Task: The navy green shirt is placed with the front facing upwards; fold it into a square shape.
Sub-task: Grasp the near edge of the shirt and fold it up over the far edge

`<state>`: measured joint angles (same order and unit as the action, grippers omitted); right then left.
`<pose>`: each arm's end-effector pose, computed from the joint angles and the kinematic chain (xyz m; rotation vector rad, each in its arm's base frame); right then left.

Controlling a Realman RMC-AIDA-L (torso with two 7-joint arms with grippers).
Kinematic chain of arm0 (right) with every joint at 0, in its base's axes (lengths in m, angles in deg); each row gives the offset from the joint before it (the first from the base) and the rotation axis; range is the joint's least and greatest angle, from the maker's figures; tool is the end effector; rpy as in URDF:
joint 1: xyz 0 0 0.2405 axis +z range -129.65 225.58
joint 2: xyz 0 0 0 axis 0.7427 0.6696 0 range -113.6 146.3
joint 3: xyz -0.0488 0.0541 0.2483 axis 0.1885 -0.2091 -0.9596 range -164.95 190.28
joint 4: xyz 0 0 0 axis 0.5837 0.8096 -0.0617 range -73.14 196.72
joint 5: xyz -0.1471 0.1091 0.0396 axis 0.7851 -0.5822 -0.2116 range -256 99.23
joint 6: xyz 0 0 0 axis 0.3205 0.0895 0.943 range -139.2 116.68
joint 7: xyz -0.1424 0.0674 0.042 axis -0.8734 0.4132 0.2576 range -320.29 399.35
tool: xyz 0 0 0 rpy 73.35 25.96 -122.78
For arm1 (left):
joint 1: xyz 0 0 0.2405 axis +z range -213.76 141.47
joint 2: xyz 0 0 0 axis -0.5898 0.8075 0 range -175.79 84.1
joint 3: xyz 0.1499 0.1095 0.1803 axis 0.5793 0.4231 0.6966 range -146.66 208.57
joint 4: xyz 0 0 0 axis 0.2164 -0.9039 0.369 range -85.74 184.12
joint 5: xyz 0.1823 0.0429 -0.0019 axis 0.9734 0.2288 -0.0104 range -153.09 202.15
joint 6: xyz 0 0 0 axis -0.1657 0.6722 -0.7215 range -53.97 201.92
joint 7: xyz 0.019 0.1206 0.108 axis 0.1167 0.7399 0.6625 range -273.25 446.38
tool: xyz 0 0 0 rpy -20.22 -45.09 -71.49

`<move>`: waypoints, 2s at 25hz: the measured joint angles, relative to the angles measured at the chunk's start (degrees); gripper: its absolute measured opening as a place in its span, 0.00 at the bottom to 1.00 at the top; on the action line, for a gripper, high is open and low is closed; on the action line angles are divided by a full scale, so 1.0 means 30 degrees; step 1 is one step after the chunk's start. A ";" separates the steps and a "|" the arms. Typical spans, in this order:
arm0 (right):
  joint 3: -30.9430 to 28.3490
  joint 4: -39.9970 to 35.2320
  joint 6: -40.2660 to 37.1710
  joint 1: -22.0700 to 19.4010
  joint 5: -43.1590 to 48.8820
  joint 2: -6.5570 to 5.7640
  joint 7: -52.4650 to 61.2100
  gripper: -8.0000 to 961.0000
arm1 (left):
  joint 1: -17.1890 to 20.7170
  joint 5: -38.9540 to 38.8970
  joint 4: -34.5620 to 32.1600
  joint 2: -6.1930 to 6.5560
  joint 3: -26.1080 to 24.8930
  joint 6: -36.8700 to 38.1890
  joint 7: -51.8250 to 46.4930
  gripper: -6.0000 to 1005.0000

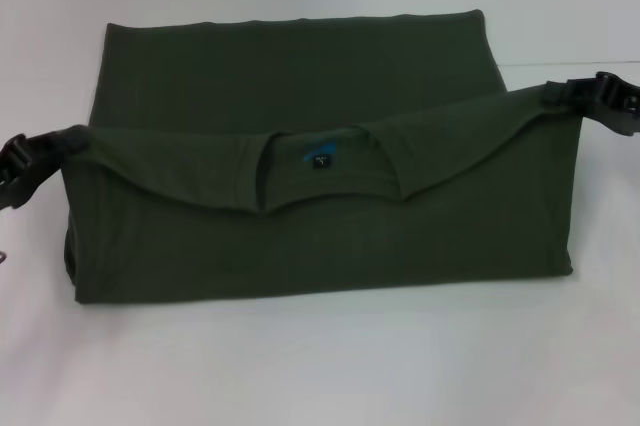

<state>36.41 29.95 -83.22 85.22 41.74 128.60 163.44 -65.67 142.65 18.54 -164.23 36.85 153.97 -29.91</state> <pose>0.2810 0.3980 0.0508 -1.9794 1.6054 0.8565 -0.3104 0.3430 0.0373 -1.7427 -1.6892 -1.1961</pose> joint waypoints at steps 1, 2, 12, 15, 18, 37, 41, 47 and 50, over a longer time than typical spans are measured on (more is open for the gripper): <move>-0.0043 0.0001 0.0196 0.0048 -0.0013 0.0105 -0.0154 0.05 | -0.0118 -0.0095 0.0147 -0.0022 -0.0009 -0.0157 0.0184 0.04; -0.0064 0.0000 0.0441 0.0098 -0.0107 0.0222 -0.0295 0.05 | -0.0247 -0.0203 0.0271 -0.0049 -0.0010 -0.0325 0.0358 0.04; -0.0022 0.0019 0.2057 -0.0003 -0.2246 0.0606 -0.0969 0.05 | -0.1100 -0.1017 0.0433 -0.0366 0.0058 -0.1678 0.1031 0.04; 0.0054 0.0027 0.2458 0.0015 -0.2382 0.0654 -0.1019 0.05 | -0.1227 -0.1023 0.0435 -0.0563 0.0060 -0.2204 0.1345 0.04; 0.0125 0.0140 0.2923 0.0067 -0.2341 0.0805 -0.1180 0.05 | -0.1300 -0.1026 0.0447 -0.0778 0.0059 -0.2689 0.1643 0.04; 0.0319 0.1064 0.5366 0.0528 -0.2535 0.1438 -0.2966 0.05 | -0.1817 -0.2394 0.1274 -0.1493 0.0068 -0.5518 0.3843 0.04; 0.0519 0.1109 0.5849 0.0641 -0.2559 0.1620 -0.3176 0.05 | -0.2211 -0.2566 0.1614 -0.1589 0.0032 -0.6440 0.4529 0.04; 0.0554 0.1202 0.6417 0.0788 -0.2596 0.1903 -0.3765 0.05 | -0.2462 -0.3895 0.1933 -0.1797 0.0061 -0.7195 0.6153 0.04; 0.0554 0.1208 0.6674 0.0871 -0.2681 0.2031 -0.4353 0.05 | -0.2469 -0.4827 0.2407 -0.1809 0.0069 -0.7240 0.7359 0.04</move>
<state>38.07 33.58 -63.20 87.83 33.70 134.70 150.38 -73.08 128.17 25.76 -169.66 37.05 132.25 -7.83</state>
